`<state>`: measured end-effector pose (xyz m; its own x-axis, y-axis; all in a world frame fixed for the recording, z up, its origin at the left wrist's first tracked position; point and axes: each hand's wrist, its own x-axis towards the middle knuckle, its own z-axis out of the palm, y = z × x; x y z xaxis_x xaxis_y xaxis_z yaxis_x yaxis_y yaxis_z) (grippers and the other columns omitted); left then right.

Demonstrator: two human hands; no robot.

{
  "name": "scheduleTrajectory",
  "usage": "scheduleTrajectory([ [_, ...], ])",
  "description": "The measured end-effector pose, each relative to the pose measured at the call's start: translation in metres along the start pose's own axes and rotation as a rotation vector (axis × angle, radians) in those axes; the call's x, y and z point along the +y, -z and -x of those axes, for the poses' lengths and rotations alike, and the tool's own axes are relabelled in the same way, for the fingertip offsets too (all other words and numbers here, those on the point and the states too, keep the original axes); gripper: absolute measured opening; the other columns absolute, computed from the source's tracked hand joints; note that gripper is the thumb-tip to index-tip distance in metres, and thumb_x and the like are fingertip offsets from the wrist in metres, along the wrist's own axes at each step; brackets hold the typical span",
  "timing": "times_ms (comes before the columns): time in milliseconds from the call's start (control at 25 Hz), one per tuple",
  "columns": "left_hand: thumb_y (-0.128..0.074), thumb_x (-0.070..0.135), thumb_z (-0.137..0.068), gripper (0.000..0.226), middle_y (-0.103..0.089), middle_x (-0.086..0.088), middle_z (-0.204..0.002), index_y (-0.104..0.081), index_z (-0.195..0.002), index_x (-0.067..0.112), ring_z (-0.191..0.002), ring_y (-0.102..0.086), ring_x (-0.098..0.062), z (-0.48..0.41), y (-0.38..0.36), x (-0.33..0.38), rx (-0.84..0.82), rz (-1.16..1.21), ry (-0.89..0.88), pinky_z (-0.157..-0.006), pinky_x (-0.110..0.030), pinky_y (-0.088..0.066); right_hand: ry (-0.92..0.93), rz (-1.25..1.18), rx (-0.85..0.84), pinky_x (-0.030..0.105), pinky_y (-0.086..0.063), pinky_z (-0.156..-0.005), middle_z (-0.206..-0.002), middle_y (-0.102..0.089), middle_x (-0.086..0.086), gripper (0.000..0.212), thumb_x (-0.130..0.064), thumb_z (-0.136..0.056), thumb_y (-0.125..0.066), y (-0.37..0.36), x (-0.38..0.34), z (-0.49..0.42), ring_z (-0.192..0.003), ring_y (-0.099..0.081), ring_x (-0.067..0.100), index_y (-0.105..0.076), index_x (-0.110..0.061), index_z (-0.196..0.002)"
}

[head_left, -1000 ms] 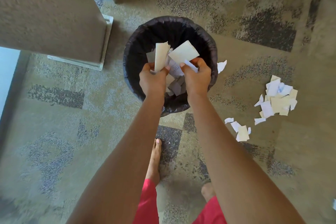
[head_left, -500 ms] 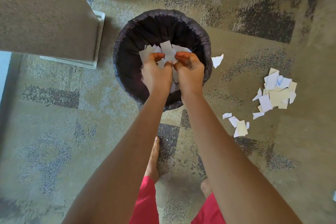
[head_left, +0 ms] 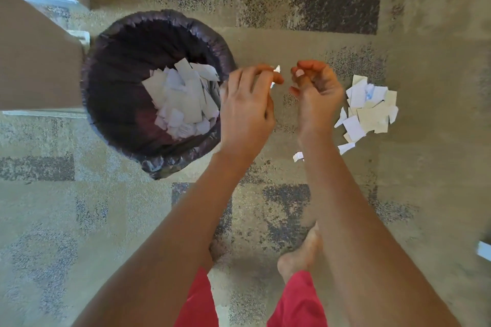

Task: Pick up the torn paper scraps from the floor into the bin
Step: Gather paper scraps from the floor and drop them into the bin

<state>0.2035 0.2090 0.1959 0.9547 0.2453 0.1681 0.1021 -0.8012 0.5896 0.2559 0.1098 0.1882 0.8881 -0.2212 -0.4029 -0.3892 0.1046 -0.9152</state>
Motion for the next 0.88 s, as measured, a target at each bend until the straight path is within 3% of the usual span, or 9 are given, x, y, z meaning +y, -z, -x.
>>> scheduleTrajectory([
  [200, -0.058, 0.007, -0.081, 0.028, -0.061, 0.000, -0.116, -0.064, -0.104, 0.021, -0.111, -0.052, -0.026, 0.019, -0.068, 0.013, -0.254, -0.148, -0.194, -0.092, -0.044, -0.042, -0.031, 0.126, 0.096, 0.040, -0.050, -0.080, -0.083, -0.067, 0.005, 0.024, 0.002, -0.083, -0.060, 0.090, 0.030, -0.033, -0.080, -0.060, 0.015, -0.067, -0.021, -0.081],
  [400, -0.056, 0.026, -0.094, 0.025, -0.058, -0.004, -0.124, -0.058, -0.118, 0.020, -0.116, -0.050, -0.027, 0.012, -0.149, -0.012, -0.451, -0.247, -0.061, -0.092, -0.044, -0.041, -0.053, 0.297, 0.139, 0.040, -0.050, -0.073, -0.074, -0.068, -0.006, 0.032, -0.002, -0.082, -0.057, 0.173, 0.080, -0.077, -0.072, -0.058, 0.011, -0.069, -0.030, -0.074],
  [560, -0.060, 0.037, -0.092, 0.048, -0.050, -0.016, -0.134, -0.046, -0.131, 0.012, -0.121, -0.045, -0.035, -0.008, -0.212, -0.049, -0.582, -0.449, 0.031, -0.096, -0.048, -0.039, -0.086, 0.416, 0.154, 0.023, -0.049, -0.070, -0.072, -0.066, -0.009, 0.030, 0.004, -0.083, -0.055, 0.226, 0.119, -0.123, -0.068, -0.058, 0.005, -0.067, -0.022, -0.079],
  [640, -0.062, 0.043, -0.089, 0.064, -0.044, -0.022, -0.138, -0.039, -0.137, 0.007, -0.125, -0.041, -0.040, -0.020, -0.238, -0.064, -0.563, -0.486, 0.123, -0.100, -0.050, -0.036, -0.096, 0.562, 0.141, 0.023, -0.053, -0.079, -0.084, -0.068, -0.004, 0.023, -0.001, -0.083, -0.059, 0.245, 0.138, -0.150, -0.079, -0.061, 0.008, -0.068, -0.022, -0.086],
  [720, -0.061, 0.051, -0.086, 0.076, -0.036, -0.024, -0.144, -0.033, -0.142, 0.007, -0.131, -0.035, -0.043, -0.035, -0.259, -0.080, -0.503, -0.479, 0.240, -0.104, -0.052, -0.033, -0.075, 0.795, 0.110, 0.034, -0.050, -0.091, -0.105, -0.065, 0.001, 0.021, -0.012, -0.083, -0.064, 0.261, 0.151, -0.178, -0.102, -0.057, 0.019, -0.068, -0.025, -0.098],
  [880, -0.052, 0.063, -0.085, 0.094, -0.010, -0.024, -0.158, -0.014, -0.152, 0.009, -0.145, -0.009, -0.046, -0.052, -0.299, -0.096, -0.470, -0.428, 0.470, -0.114, -0.056, -0.017, -0.035, 1.217, -0.021, 0.030, -0.031, -0.088, -0.134, -0.046, 0.005, 0.049, -0.037, -0.078, -0.067, 0.277, 0.151, -0.240, -0.128, -0.037, 0.028, -0.053, -0.034, -0.124],
])
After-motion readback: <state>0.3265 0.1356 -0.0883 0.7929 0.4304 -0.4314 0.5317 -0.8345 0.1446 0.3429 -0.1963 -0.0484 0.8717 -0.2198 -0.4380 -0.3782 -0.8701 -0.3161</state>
